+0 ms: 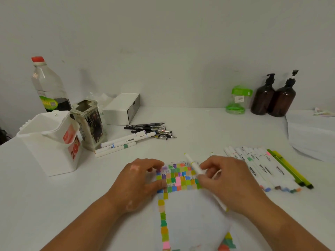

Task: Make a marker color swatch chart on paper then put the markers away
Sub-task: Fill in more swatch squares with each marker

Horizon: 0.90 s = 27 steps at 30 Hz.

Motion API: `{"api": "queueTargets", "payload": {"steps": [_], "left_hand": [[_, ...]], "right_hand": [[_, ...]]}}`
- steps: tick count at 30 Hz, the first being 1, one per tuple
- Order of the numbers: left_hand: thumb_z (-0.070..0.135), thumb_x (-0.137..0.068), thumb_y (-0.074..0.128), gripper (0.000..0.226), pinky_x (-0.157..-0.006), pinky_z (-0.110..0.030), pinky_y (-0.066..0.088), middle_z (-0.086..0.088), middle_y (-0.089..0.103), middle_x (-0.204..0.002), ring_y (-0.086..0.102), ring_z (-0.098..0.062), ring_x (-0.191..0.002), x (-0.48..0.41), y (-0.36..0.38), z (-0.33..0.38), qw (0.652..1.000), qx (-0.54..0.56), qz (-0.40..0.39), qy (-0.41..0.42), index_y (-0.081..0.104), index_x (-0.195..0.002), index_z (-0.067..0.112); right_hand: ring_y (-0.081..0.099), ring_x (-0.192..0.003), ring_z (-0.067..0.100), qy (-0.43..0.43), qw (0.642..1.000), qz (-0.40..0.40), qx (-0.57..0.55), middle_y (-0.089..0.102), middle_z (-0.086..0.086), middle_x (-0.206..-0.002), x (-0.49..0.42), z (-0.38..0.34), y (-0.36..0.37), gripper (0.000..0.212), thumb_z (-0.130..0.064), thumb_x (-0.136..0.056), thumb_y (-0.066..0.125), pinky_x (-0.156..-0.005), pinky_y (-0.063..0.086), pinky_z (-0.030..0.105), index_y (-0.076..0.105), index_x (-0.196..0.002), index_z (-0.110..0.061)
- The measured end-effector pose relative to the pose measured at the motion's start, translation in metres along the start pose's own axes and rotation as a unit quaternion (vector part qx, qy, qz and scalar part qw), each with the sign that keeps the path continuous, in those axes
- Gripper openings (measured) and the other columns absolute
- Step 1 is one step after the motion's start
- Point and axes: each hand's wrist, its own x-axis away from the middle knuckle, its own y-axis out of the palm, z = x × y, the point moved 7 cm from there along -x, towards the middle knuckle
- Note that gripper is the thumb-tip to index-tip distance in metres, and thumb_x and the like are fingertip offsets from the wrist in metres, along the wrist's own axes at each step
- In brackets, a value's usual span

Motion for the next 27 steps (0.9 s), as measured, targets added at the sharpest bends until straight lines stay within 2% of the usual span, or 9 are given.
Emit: {"api": "queueTargets", "payload": {"steps": [3,6,9,12,14,16,18,22,27], "left_hand": [[0.056,-0.082,0.07,0.04,-0.073,-0.004,0.038,0.032,0.051,-0.105,0.049,0.007,-0.097,-0.003,0.0,-0.006,0.998,-0.055,-0.004,0.008,0.063,-0.118,0.043],[0.057,-0.081,0.071,0.038,-0.074,-0.006,0.04,0.031,0.052,-0.107,0.05,0.006,-0.098,-0.005,-0.002,-0.014,0.998,-0.065,-0.01,0.0,0.064,-0.116,0.043],[0.055,-0.081,0.072,0.035,-0.072,-0.006,0.041,0.032,0.053,-0.105,0.052,0.006,-0.096,-0.003,-0.008,-0.022,0.998,-0.064,-0.009,-0.016,0.065,-0.113,0.043],[0.042,-0.087,0.072,0.024,-0.072,-0.006,0.039,0.025,0.059,-0.107,0.054,0.004,-0.094,-0.001,-0.024,-0.039,0.996,-0.047,0.061,-0.051,0.068,-0.11,0.04],[0.032,-0.091,0.07,0.022,-0.082,-0.013,0.043,0.015,0.064,-0.112,0.056,-0.001,-0.096,-0.001,-0.041,-0.053,0.985,-0.064,0.134,-0.092,0.069,-0.113,0.035],[0.021,-0.091,0.069,0.024,-0.094,-0.028,0.049,0.004,0.067,-0.117,0.06,-0.014,-0.106,-0.006,-0.056,-0.062,0.97,-0.103,0.193,-0.11,0.071,-0.115,0.025],[0.013,-0.089,0.068,0.027,-0.095,-0.037,0.049,-0.003,0.069,-0.115,0.061,-0.023,-0.107,-0.016,-0.067,-0.066,0.956,-0.169,0.216,-0.109,0.072,-0.115,0.02],[0.012,-0.091,0.063,0.033,-0.095,-0.037,0.05,0.0,0.066,-0.115,0.057,-0.021,-0.105,-0.039,-0.071,-0.076,0.936,-0.291,0.162,-0.112,0.069,-0.121,0.023],[0.019,-0.095,0.053,0.035,-0.101,-0.038,0.041,0.004,0.056,-0.127,0.047,-0.021,-0.118,-0.058,-0.06,-0.081,0.935,-0.322,0.115,-0.095,0.059,-0.129,0.027]], "right_hand": [[0.059,-0.069,0.0,0.041,0.993,0.07,0.085,0.064,-0.014,-0.065,-0.008,0.019,-0.017,0.011,-0.038,-0.076,0.076,-0.057,0.04,0.014,0.067,-0.082,-0.038],[0.06,-0.073,0.005,0.057,0.986,0.066,0.145,0.063,-0.014,-0.07,-0.012,0.03,-0.011,0.012,-0.04,-0.079,0.074,-0.064,0.051,0.027,0.07,-0.087,-0.033],[0.061,-0.072,0.008,0.058,0.981,0.073,0.171,0.063,-0.014,-0.072,-0.013,0.033,-0.008,0.014,-0.041,-0.078,0.073,-0.066,0.056,0.032,0.07,-0.085,-0.03],[0.059,-0.068,0.005,0.057,0.98,0.089,0.17,0.062,-0.015,-0.068,-0.012,0.034,-0.011,0.014,-0.042,-0.078,0.075,-0.063,0.055,0.031,0.068,-0.081,-0.031],[0.058,-0.068,0.005,0.061,0.981,0.086,0.166,0.061,-0.015,-0.068,-0.011,0.034,-0.012,0.014,-0.043,-0.079,0.075,-0.064,0.055,0.032,0.067,-0.081,-0.032],[0.06,-0.075,0.01,0.066,0.98,0.079,0.169,0.062,-0.016,-0.073,-0.011,0.034,-0.013,0.014,-0.045,-0.08,0.074,-0.068,0.055,0.032,0.067,-0.085,-0.034],[0.061,-0.08,0.013,0.065,0.982,0.08,0.16,0.063,-0.015,-0.077,-0.011,0.033,-0.017,0.016,-0.046,-0.08,0.075,-0.07,0.054,0.032,0.068,-0.09,-0.035],[0.061,-0.086,0.011,0.063,0.982,0.053,0.171,0.063,-0.016,-0.083,-0.011,0.034,-0.015,0.017,-0.051,-0.085,0.07,-0.073,0.055,0.031,0.067,-0.091,-0.036],[0.059,-0.085,0.008,0.055,0.98,0.052,0.183,0.061,-0.018,-0.084,-0.01,0.03,-0.012,0.017,-0.055,-0.087,0.063,-0.071,0.053,0.028,0.063,-0.093,-0.039]]}}
